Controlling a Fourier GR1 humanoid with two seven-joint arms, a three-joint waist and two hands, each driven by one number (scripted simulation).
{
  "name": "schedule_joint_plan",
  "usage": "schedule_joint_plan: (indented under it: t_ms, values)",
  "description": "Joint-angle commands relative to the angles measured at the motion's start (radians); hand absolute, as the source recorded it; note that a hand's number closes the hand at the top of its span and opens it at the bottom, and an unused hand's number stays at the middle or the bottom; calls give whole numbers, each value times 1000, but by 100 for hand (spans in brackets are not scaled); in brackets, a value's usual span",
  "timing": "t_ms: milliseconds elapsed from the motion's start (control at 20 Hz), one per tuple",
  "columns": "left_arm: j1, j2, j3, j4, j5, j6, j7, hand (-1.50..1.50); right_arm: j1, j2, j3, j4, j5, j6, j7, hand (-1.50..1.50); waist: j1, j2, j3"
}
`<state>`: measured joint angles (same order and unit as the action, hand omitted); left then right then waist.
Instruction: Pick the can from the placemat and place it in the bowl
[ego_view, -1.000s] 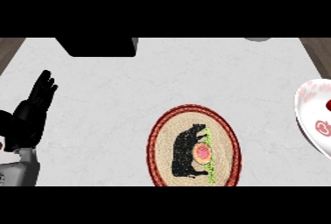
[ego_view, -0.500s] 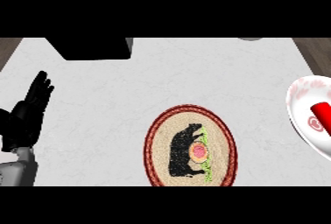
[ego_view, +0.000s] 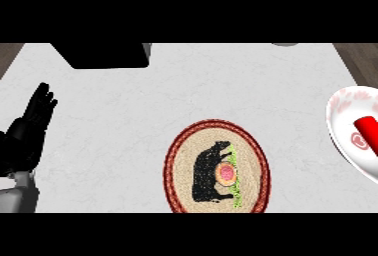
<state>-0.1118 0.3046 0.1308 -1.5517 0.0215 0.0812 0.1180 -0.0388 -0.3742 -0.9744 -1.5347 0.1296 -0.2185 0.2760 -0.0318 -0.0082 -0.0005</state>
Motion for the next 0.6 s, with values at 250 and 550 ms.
schedule_joint_plan:
  t_ms: [250,550]
  values:
    - [0,-23,-8,-28,-7,2,26,0,299,110,-229,-176,-397,298,-68,-150,10,4,0]
    - [-15,-59,-27,14,-50,17,-15,0,391,209,-300,-267,-507,377,-123,-150,19,7,0]
